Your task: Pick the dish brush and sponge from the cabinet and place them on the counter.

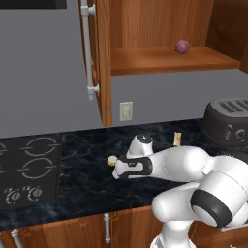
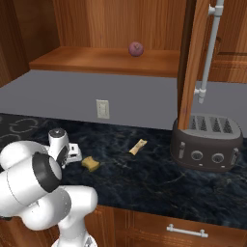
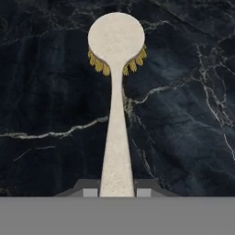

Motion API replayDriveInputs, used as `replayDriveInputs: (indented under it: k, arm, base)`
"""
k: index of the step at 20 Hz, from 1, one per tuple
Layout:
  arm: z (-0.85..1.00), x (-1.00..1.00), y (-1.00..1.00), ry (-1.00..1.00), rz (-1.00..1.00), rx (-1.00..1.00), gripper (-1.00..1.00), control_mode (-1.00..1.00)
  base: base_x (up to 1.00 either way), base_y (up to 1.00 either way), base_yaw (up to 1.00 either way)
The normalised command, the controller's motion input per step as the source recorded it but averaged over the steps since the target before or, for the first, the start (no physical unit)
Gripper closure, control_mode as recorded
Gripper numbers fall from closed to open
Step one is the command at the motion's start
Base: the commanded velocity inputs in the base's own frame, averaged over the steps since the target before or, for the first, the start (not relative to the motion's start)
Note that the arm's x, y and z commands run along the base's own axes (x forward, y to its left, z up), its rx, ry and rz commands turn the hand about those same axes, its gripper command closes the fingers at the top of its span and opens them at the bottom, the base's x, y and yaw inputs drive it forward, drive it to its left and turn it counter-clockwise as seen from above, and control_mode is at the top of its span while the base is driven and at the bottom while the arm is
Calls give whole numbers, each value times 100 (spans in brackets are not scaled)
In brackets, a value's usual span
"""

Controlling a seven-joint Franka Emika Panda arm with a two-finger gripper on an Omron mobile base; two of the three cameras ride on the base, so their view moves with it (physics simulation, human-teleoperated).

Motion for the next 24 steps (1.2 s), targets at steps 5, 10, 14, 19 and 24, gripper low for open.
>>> replayDriveInputs:
  k: [5,10,14,19,24]
  arm:
    - [2,-3,-2,0,0,0,-100,-100]
    - [41,-16,-2,-4,1,0,-100,-100]
    - [77,-17,-8,-4,3,1,-100,-100]
    - [84,-38,-35,-9,5,1,-100,-100]
    - [86,-45,-41,-13,6,1,-100,-100]
  base:
    - [0,0,0]
    - [0,0,0]
    - [0,0,0]
    - [0,0,0]
    - [0,0,0]
